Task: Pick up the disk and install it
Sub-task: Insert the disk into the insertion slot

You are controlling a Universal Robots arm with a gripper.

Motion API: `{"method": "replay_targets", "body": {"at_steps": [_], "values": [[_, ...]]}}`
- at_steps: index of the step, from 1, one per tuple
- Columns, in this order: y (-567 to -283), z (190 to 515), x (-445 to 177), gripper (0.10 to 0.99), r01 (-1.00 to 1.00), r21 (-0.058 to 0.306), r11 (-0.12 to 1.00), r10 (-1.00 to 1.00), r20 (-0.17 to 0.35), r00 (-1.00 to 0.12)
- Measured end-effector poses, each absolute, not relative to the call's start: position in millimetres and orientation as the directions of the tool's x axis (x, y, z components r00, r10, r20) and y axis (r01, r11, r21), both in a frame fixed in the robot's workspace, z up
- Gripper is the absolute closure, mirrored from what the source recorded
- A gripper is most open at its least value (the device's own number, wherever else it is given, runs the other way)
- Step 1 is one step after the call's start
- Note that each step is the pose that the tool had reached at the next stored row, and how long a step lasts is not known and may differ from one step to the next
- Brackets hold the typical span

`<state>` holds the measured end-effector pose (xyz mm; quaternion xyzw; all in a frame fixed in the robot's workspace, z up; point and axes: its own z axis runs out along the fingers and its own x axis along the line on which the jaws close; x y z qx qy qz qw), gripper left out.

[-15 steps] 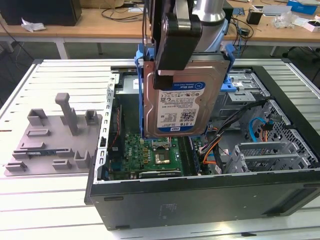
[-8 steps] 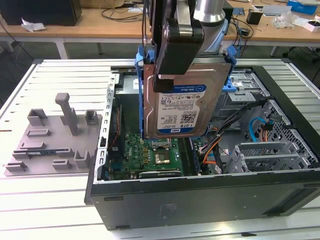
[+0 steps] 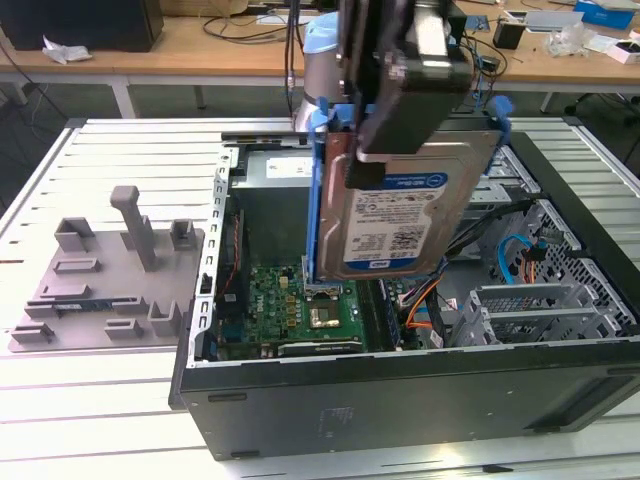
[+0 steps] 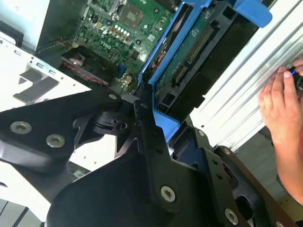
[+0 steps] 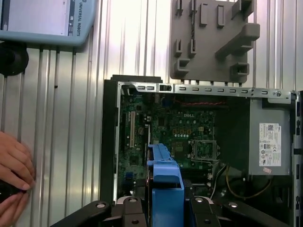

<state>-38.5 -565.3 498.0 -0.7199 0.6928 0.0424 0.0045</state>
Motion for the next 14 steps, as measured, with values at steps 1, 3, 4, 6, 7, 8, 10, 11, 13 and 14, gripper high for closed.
{"method": "replay_targets", "body": {"at_steps": [1, 3, 4, 6, 7, 8, 10, 11, 13, 14], "values": [[-566.1, 498.0, -34.3, 0.718, -0.998, 0.052, -0.040, -0.997, -0.067, 0.036], [-568.1, 498.0, -23.1, 0.718, -0.998, 0.052, -0.040, -0.997, -0.067, 0.036], [-569.8, 498.0, -14.8, 0.718, -0.998, 0.052, -0.040, -0.997, -0.067, 0.036], [-573.5, 498.0, 0.3, 0.718, -0.998, 0.052, -0.040, -0.997, -0.068, 0.036], [-574.6, 498.0, 4.7, 0.718, -0.998, 0.052, -0.040, -0.997, -0.068, 0.036], [-576.2, 498.0, 10.8, 0.718, -0.998, 0.052, -0.040, -0.997, -0.068, 0.036], [-579.1, 498.0, 21.5, 0.718, -0.998, 0.052, -0.040, -0.997, -0.068, 0.036], [-580.4, 498.0, 25.9, 0.718, -0.998, 0.052, -0.040, -0.997, -0.069, 0.036], [-583.2, 498.0, 35.3, 0.718, -0.998, 0.052, -0.040, -0.997, -0.070, 0.036], [-585.2, 498.0, 42.2, 0.718, -0.998, 0.052, -0.040, -0.997, -0.070, 0.036]]}}
